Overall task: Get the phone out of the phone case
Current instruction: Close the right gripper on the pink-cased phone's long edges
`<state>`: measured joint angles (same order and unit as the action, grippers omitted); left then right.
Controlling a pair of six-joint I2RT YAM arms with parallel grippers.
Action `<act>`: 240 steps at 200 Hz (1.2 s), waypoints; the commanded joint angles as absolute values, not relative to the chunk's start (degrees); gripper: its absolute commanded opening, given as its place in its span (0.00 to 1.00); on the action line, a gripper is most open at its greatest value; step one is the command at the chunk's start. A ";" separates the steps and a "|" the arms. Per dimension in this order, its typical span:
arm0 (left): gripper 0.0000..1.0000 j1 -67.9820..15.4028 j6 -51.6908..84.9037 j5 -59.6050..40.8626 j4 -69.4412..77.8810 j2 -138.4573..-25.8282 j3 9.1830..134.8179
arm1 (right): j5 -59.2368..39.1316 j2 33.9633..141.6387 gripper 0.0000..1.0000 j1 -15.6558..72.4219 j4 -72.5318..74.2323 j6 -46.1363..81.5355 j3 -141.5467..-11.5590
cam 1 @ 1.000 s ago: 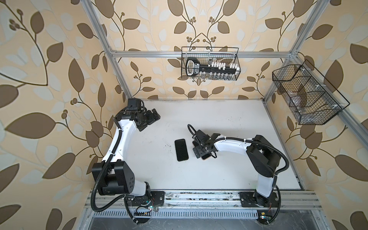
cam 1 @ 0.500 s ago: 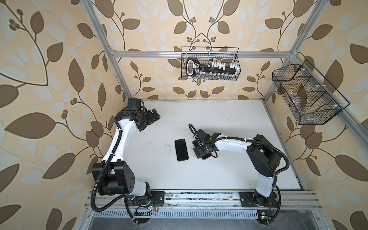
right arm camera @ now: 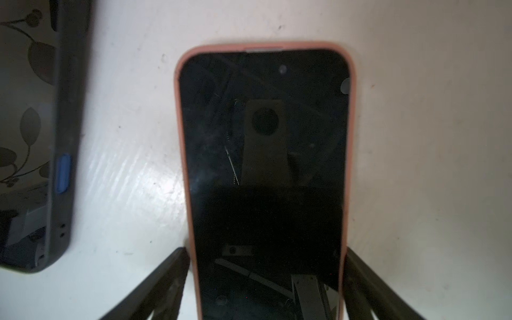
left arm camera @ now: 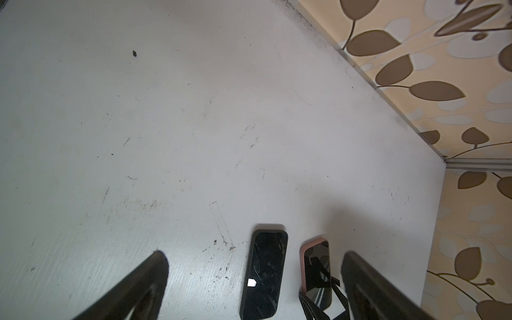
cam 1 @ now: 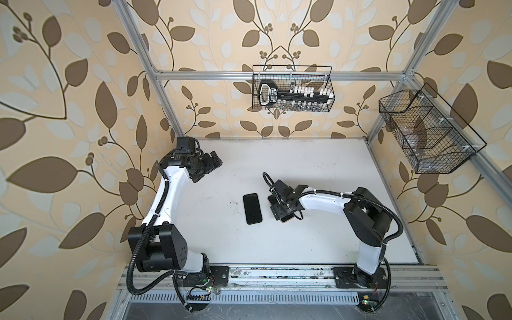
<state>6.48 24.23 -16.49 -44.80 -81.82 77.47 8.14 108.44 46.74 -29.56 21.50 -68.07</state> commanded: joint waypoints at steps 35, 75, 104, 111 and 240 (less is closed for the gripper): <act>0.99 7.03 24.33 -17.40 -44.30 -81.21 76.74 | 9.56 108.74 0.80 47.10 -33.13 20.10 -66.09; 0.99 7.05 24.35 -17.40 -44.21 -81.17 76.82 | 11.33 109.42 0.82 47.52 -33.83 20.10 -66.00; 0.99 7.12 24.35 -17.40 -44.26 -81.21 76.81 | 12.68 110.21 0.82 47.93 -34.01 19.95 -66.02; 0.99 7.10 24.35 -17.40 -44.21 -81.21 76.82 | 12.83 110.36 0.82 48.08 -34.01 19.95 -65.97; 0.99 7.10 24.72 -14.94 -45.26 -81.21 76.95 | 11.48 105.53 0.57 47.75 -32.70 18.92 -64.73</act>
